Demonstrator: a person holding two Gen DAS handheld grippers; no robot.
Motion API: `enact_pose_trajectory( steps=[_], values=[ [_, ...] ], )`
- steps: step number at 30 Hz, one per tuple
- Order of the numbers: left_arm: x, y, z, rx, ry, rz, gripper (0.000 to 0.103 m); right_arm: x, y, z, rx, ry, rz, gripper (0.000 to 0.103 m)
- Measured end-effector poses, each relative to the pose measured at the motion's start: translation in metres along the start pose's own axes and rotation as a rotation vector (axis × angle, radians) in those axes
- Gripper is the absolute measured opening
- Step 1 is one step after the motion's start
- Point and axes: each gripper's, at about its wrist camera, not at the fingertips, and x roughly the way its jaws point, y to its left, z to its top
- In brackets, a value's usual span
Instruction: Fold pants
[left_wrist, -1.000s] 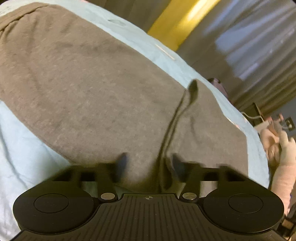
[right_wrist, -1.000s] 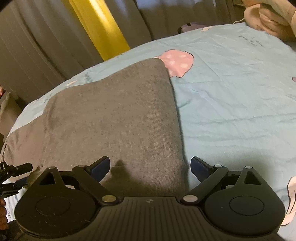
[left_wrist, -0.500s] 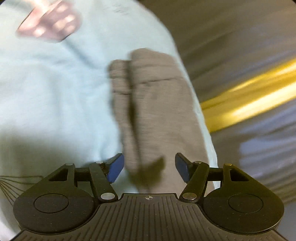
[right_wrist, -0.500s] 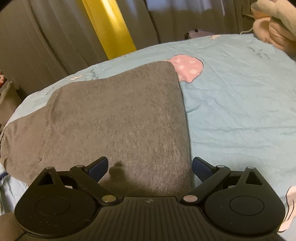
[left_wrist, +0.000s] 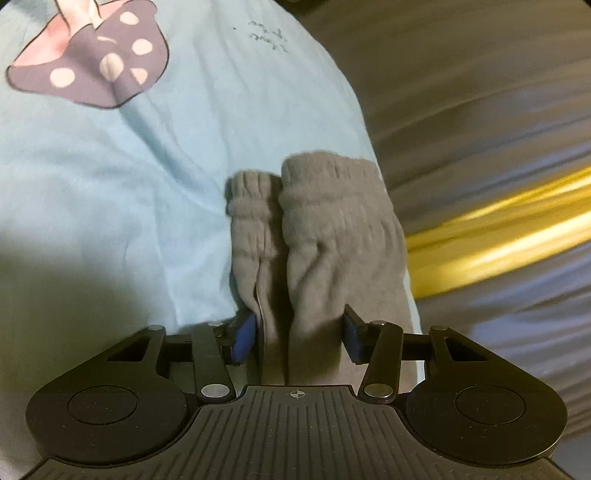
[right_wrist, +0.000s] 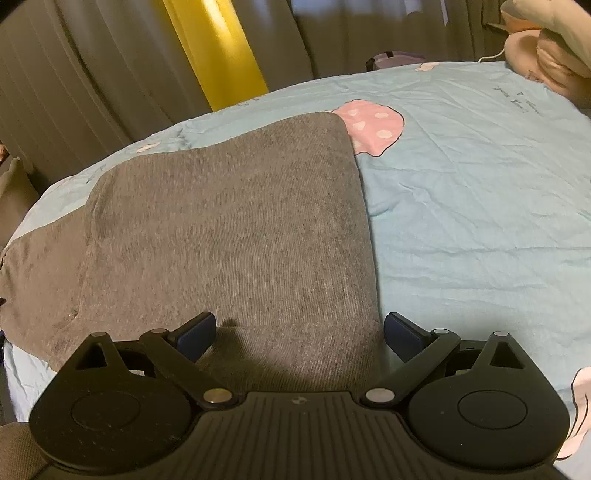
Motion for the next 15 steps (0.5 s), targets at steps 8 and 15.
enact_pose_trajectory(
  steps=[8,15],
  values=[
    [0.006,-0.030,0.010,0.134,-0.035,0.065,0.021,0.002,0.002,0.000,-0.008,0.004,-0.004,0.098],
    [-0.031,-0.106,-0.006,0.434,-0.115,0.024,0.017,-0.003,-0.003,0.000,0.022,-0.020,0.022,0.098]
  ],
)
